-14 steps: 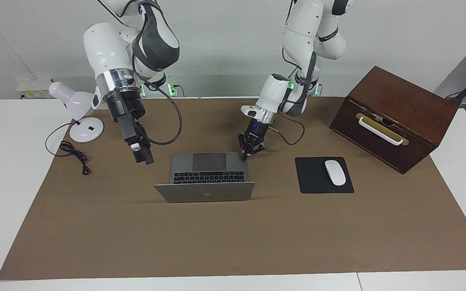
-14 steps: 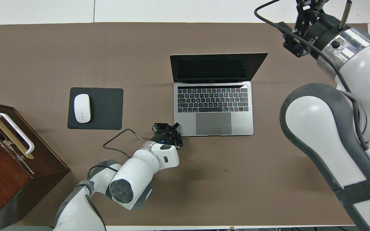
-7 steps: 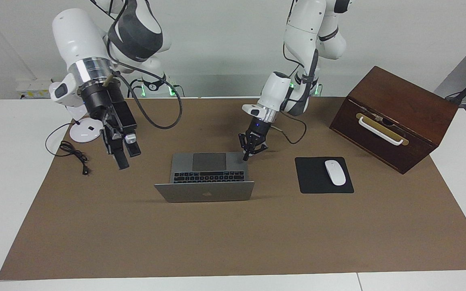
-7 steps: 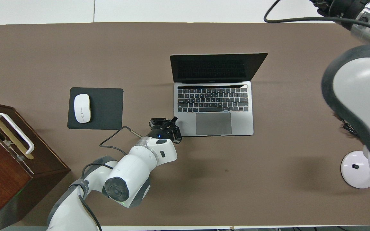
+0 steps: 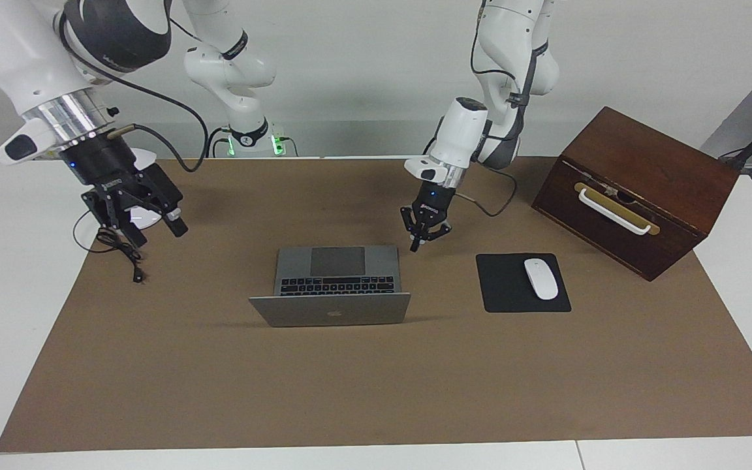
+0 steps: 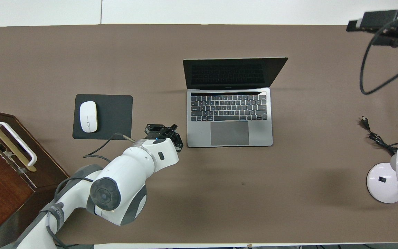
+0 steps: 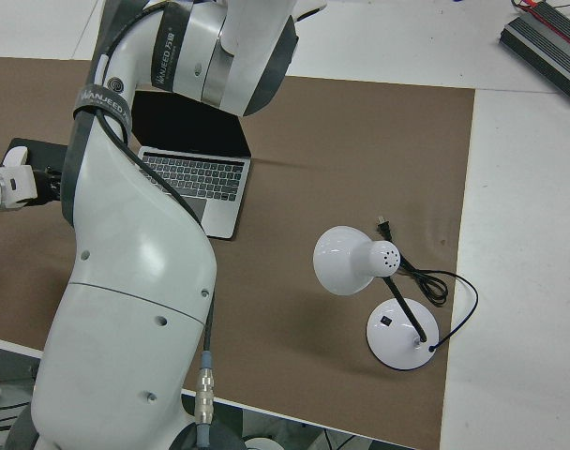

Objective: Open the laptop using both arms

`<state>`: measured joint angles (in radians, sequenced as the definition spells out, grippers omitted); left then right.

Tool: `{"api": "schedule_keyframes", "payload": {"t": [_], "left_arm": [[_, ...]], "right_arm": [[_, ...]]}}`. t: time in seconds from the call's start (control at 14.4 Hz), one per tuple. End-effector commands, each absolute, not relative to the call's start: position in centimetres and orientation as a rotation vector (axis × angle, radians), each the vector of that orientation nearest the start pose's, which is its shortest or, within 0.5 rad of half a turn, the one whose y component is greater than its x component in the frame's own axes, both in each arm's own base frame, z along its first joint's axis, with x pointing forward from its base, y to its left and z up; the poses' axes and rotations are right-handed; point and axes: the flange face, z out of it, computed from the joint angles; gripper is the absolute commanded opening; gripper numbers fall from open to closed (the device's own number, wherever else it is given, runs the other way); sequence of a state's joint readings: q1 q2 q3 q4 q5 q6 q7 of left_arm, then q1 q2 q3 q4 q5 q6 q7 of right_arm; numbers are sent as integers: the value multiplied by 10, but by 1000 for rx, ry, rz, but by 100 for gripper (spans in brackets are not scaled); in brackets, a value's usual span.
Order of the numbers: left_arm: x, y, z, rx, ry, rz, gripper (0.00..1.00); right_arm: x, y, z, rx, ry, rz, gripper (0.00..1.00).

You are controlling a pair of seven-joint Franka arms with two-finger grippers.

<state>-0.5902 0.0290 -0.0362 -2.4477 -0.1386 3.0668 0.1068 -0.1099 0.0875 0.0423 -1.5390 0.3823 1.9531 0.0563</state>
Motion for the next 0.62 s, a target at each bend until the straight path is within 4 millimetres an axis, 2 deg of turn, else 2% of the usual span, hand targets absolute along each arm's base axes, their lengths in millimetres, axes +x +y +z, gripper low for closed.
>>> {"api": "schedule_keyframes", "payload": {"t": [0.0,0.21,0.35,0.42,0.55], "left_arm": [[432,-277,379,-3102,896,-819,0],[440,-261,396,-3105,896,-700,0],[451,-251,418,-3110,898,-624,0],[459,-242,435,-3107,898,-599,0],[471,-224,464,-3103,918,-517,0]], "right_arm": [[585,-36,633,-2863,248,-265,100],[559,-52,623,-3016,287,-20,100],[541,-61,614,-3067,354,127,100],[530,-68,610,-3079,378,161,100],[514,-70,595,-3096,383,201,100]]}}
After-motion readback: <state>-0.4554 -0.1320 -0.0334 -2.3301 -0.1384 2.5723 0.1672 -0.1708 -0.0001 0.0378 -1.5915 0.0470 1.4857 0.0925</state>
